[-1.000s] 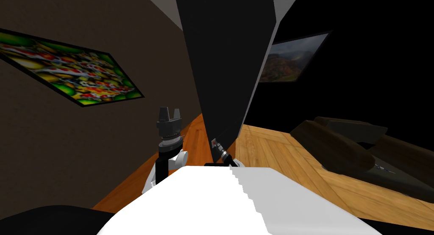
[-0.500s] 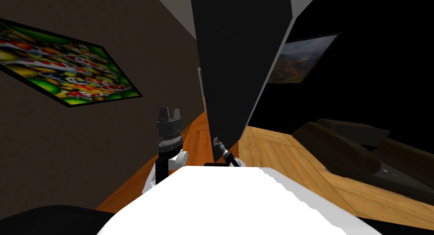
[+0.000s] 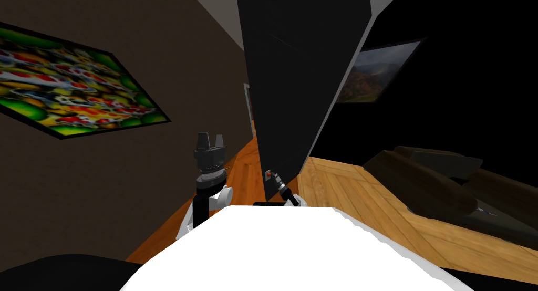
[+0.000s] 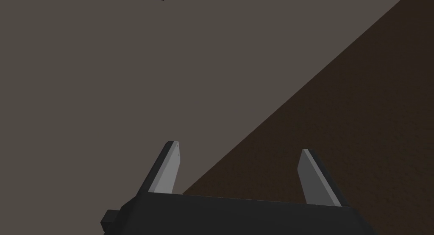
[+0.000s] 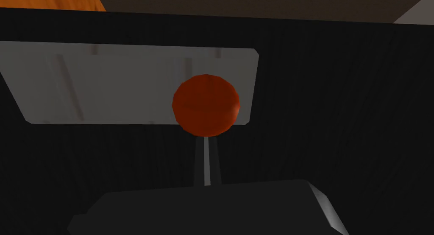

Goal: Push the door open

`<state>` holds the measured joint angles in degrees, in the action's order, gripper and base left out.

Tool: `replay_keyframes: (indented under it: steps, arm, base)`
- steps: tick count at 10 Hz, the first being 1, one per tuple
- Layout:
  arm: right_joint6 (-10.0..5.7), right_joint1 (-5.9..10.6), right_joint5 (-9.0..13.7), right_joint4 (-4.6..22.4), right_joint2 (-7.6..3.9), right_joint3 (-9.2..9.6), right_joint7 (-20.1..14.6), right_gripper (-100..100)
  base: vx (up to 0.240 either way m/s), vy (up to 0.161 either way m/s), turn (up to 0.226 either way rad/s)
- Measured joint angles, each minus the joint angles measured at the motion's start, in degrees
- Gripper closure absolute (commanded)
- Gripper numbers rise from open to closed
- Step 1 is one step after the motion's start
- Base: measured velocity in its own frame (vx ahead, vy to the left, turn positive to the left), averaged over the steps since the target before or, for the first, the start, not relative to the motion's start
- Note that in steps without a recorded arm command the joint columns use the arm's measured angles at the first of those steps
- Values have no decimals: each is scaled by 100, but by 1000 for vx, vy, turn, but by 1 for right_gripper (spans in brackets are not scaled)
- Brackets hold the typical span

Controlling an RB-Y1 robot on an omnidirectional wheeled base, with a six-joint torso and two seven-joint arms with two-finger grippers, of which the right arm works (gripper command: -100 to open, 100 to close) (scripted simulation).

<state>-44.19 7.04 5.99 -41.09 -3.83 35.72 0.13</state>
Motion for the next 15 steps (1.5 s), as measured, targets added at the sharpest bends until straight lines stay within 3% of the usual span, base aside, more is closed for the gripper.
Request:
replay_keyframes:
  steps: [2, 5, 6, 9, 13, 14, 15]
  arm:
    - [31, -24, 13, -71, -23, 26, -27, -100]
    - [9, -11, 37, -58, 36, 67, -84, -100]
    - [44, -61, 42, -162, 54, 89, -94, -100]
    - [38, -82, 47, -177, 16, 68, -77, -100]
    - [-49, -64, 58, -110, 71, 12, -32, -100]
    - [-69, -70, 55, -113, 76, 17, -28, 100]
    - [-61, -65, 57, -113, 75, 15, -30, 100]
  base:
    - [-218, -105, -27]
    - [-246, -93, -32]
    - [-121, -40, -3]
    - [177, 128, 27]
    - [195, 128, 19]
    - [-22, -9, 3]
    - [-36, -23, 18]
